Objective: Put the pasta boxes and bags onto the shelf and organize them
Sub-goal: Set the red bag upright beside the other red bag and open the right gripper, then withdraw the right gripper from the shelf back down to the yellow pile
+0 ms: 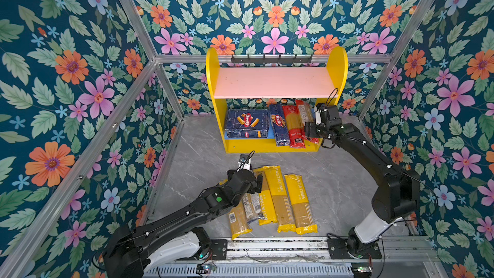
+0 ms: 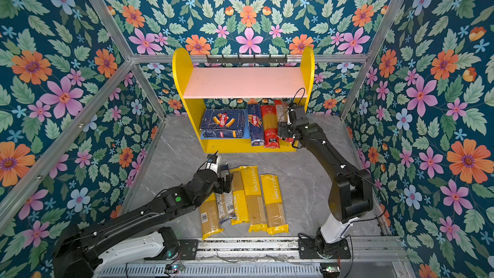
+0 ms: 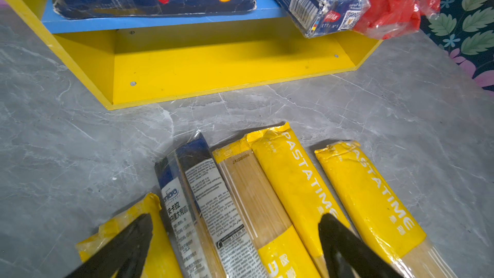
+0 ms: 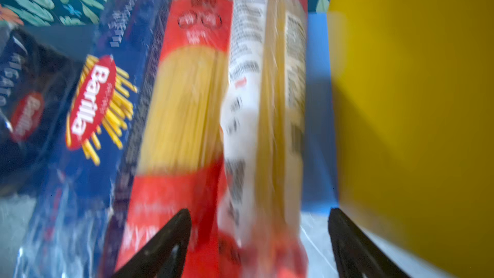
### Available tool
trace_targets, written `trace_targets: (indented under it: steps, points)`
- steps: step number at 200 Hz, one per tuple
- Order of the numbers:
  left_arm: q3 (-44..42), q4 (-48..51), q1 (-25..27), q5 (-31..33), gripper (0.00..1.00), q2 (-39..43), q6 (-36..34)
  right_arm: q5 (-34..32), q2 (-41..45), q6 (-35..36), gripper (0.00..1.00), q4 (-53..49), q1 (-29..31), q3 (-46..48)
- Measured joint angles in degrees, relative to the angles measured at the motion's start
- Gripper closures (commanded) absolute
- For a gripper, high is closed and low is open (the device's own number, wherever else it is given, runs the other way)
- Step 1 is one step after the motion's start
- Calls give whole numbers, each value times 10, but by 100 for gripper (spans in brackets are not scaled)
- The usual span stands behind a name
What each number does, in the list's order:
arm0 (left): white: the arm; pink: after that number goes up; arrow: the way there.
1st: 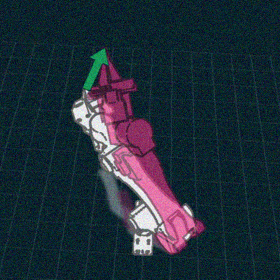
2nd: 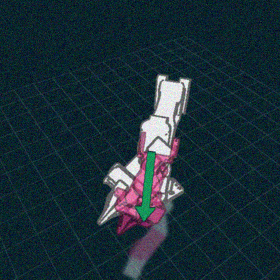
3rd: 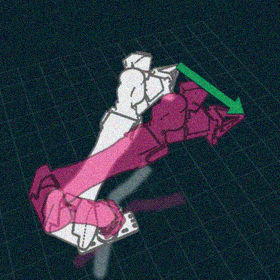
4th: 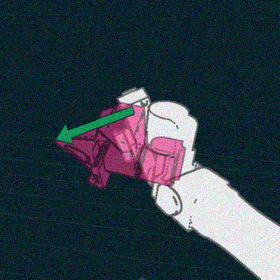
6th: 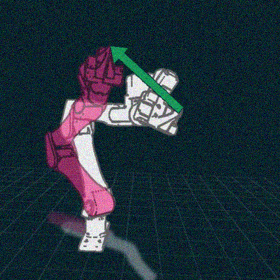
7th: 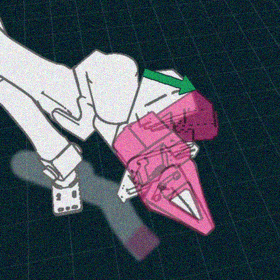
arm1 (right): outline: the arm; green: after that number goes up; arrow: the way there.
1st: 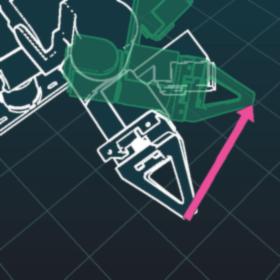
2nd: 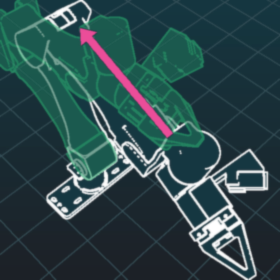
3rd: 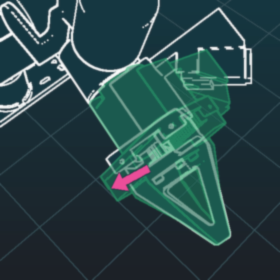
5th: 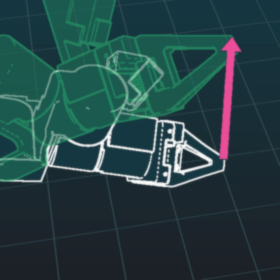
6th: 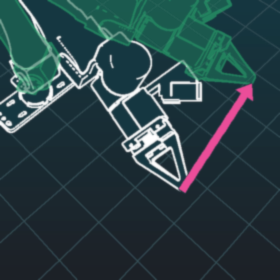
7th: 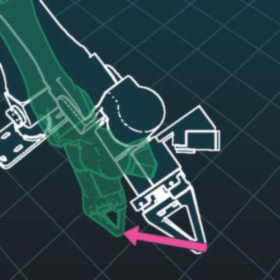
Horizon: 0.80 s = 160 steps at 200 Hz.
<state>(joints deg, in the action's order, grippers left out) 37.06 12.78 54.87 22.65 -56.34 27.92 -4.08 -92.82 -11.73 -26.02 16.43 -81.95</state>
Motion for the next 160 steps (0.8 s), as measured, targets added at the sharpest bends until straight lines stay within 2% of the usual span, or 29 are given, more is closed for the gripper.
trace_targets:
  steps: [54, 90, 128, 160]
  points:
    - [-28, 45, 0, 0, 1, 84, 37, -40, 144, -20, 18, -12, 53, 139]
    - [-53, 76, 0, -3, 0, 145, 69, -57, 260, -59, 17, -47, 101, 232]
    - [-77, 105, 0, -7, 0, 192, 102, -75, 352, -125, 12, -94, 191, 310]
    - [-96, 116, 0, -14, 0, 216, 126, -108, 382, -196, 11, -126, 287, 370]
